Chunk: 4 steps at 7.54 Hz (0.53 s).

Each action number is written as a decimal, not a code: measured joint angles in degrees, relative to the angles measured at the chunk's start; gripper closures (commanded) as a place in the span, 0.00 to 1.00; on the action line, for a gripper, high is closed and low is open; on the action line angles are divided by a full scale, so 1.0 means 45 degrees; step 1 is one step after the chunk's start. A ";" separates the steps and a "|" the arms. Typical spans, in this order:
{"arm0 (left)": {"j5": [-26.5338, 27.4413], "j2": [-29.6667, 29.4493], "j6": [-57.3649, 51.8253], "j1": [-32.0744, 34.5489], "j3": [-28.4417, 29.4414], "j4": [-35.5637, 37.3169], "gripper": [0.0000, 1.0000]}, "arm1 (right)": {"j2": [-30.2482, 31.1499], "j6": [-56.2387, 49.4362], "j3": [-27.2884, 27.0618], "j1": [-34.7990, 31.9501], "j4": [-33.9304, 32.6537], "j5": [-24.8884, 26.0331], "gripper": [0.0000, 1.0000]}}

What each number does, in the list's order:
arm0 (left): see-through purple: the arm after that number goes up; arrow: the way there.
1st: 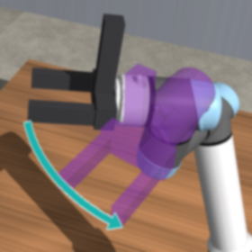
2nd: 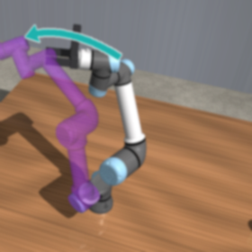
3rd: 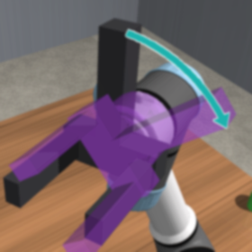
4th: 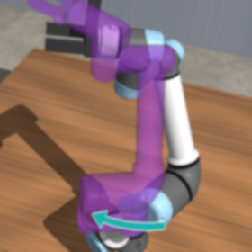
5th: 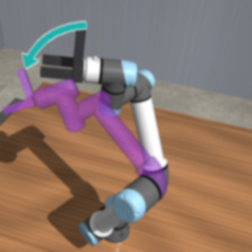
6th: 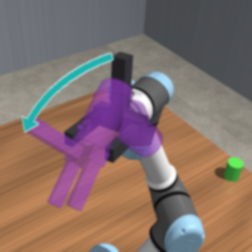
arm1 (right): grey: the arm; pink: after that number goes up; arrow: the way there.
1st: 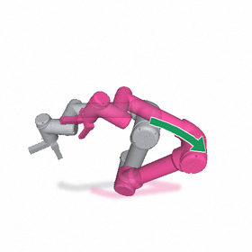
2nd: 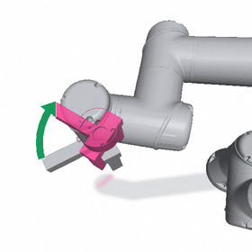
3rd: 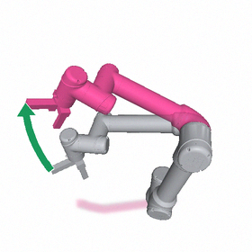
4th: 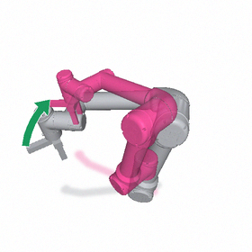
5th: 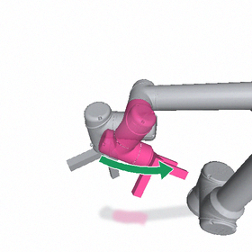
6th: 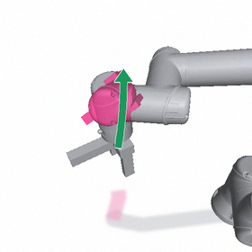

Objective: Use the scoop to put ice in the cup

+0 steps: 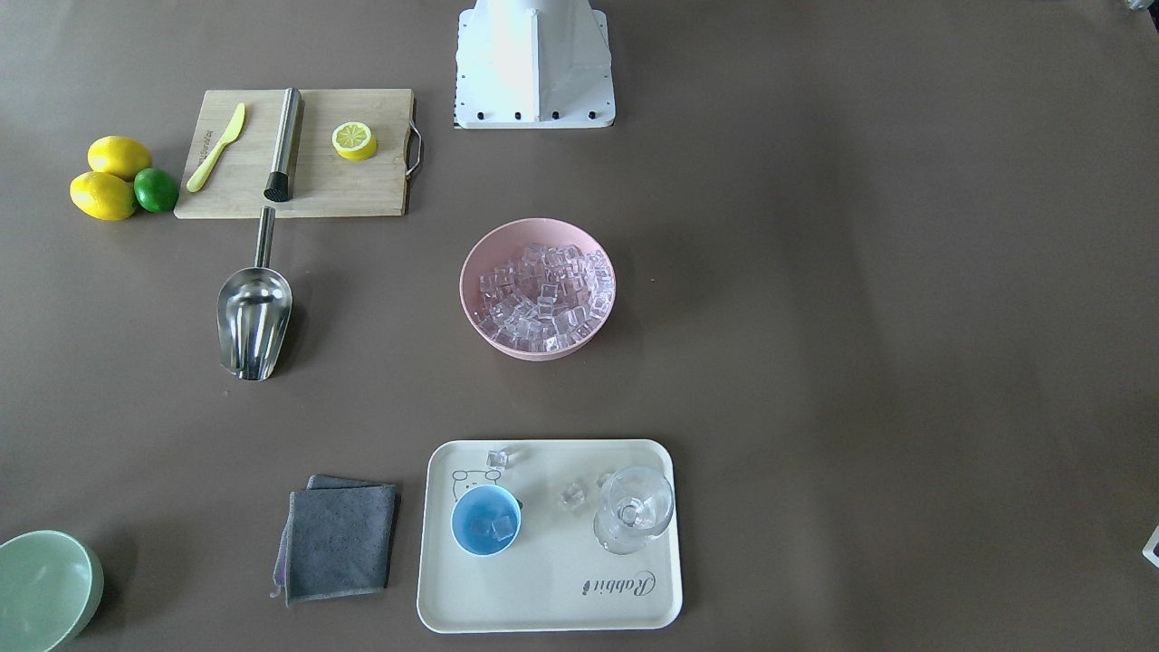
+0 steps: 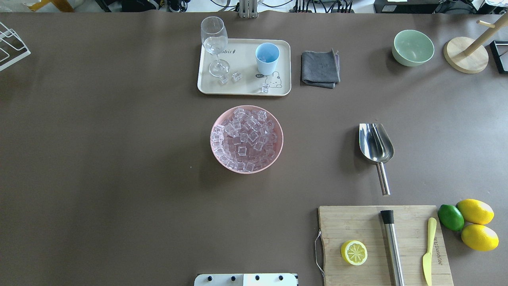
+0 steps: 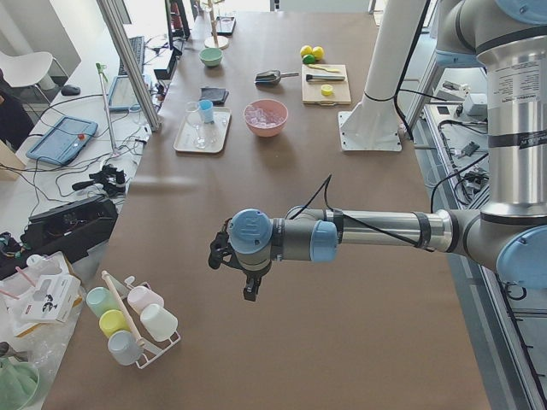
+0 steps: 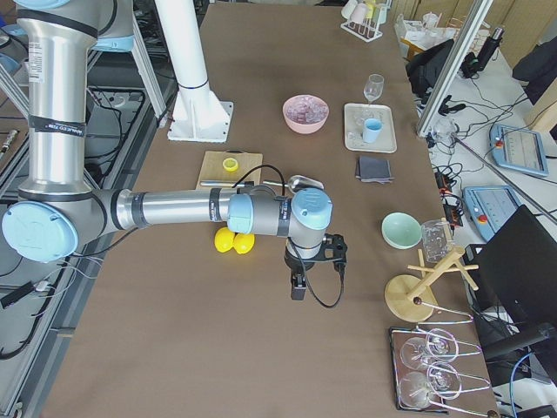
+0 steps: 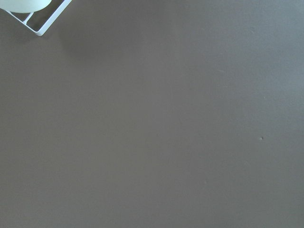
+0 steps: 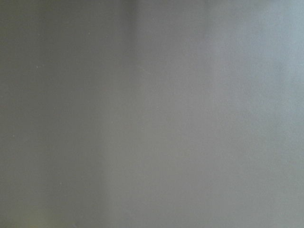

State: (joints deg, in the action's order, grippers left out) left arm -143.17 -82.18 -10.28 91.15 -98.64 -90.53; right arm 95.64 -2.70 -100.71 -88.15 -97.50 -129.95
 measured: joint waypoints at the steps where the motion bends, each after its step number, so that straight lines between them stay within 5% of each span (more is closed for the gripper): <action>1: 0.0000 0.0000 0.0000 -0.0002 -0.0005 0.0000 0.02 | 0.0055 -0.0109 0.0108 -0.0221 0.0007 0.0007 0.00; 4: 0.0000 0.0000 0.0008 -0.0033 -0.0012 -0.0001 0.02 | 0.0020 -0.0154 0.0138 -0.0758 0.0058 0.0005 0.00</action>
State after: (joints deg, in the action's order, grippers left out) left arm -143.17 -82.18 -10.25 91.00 -98.69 -90.53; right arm 95.73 -3.39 -100.09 -91.56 -97.24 -129.92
